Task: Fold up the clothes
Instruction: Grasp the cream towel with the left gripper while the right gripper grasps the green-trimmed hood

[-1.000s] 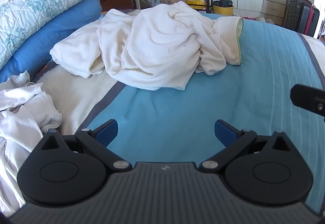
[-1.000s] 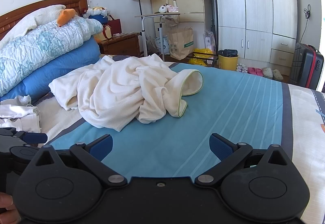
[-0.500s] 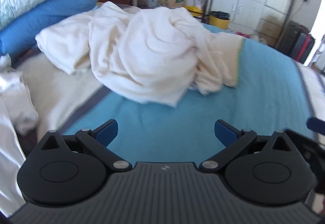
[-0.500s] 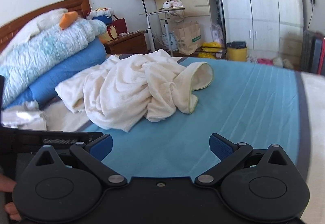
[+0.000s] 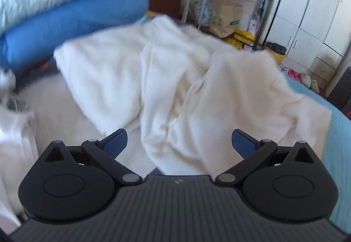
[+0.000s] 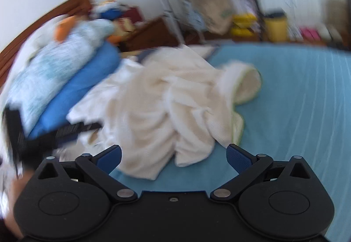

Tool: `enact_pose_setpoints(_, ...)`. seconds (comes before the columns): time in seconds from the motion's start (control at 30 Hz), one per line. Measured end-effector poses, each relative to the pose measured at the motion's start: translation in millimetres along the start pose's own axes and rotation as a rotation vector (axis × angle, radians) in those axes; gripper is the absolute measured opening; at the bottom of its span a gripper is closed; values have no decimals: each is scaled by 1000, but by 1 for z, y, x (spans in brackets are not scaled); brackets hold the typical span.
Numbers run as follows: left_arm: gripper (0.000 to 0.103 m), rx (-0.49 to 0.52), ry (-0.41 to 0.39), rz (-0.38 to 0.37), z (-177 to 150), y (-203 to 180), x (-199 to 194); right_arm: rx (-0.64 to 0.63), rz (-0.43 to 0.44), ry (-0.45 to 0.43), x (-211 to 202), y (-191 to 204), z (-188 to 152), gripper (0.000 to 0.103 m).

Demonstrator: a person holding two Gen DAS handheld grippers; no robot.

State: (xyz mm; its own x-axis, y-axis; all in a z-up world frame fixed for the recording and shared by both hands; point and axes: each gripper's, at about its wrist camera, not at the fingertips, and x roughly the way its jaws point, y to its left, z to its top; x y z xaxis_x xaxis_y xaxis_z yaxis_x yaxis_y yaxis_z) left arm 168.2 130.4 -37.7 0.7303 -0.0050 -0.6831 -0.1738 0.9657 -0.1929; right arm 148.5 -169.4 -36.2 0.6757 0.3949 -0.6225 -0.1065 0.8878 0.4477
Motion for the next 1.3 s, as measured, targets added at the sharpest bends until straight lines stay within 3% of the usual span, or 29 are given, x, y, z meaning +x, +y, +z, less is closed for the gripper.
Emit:
enact_pose_setpoints(0.1,102,-29,34,-36,-7,20,19,94,12,23,22,-18,-23,103)
enact_pose_setpoints(0.2,103,-43,-44,-66,1,31,22,97,1,33,39,-29,-31,103)
enact_pose_setpoints(0.27,103,-75,-66,-88,4,38,30,65,8,7,46,-30,-23,103)
enact_pose_setpoints(0.4,100,-128,-31,-174,4,45,54,88,42,-25,60,-40,8,103)
enact_pose_setpoints(0.47,100,-132,-20,-206,4,44,64,112,-3,-25,77,-48,22,103)
enact_pose_setpoints(0.57,100,-203,58,-306,2,44,84,87,-111,-24,102,-50,37,103)
enact_pose_setpoints(0.7,98,-195,60,-334,0,36,92,190,25,13,133,-55,43,102)
enact_pose_setpoints(0.73,91,-191,66,-376,-1,34,93,205,44,13,140,-54,44,98)
enact_pose_setpoints(0.77,74,-198,74,-425,-1,33,95,197,49,16,147,-50,47,95)
enact_pose_setpoints(0.83,68,-258,104,-538,-5,35,103,89,22,25,159,-28,51,77)
enact_pose_setpoints(0.9,57,-298,111,-533,-7,34,109,-30,22,19,168,-4,51,62)
enact_pose_setpoints(1.0,40,-266,100,-485,-8,30,114,-87,26,17,176,15,51,54)
enact_pose_setpoints(1.1,36,-288,111,-496,-7,31,118,-10,94,38,162,14,47,43)
enact_pose_setpoints(1.3,34,-380,181,-669,-8,19,128,-3,242,86,127,29,28,30)
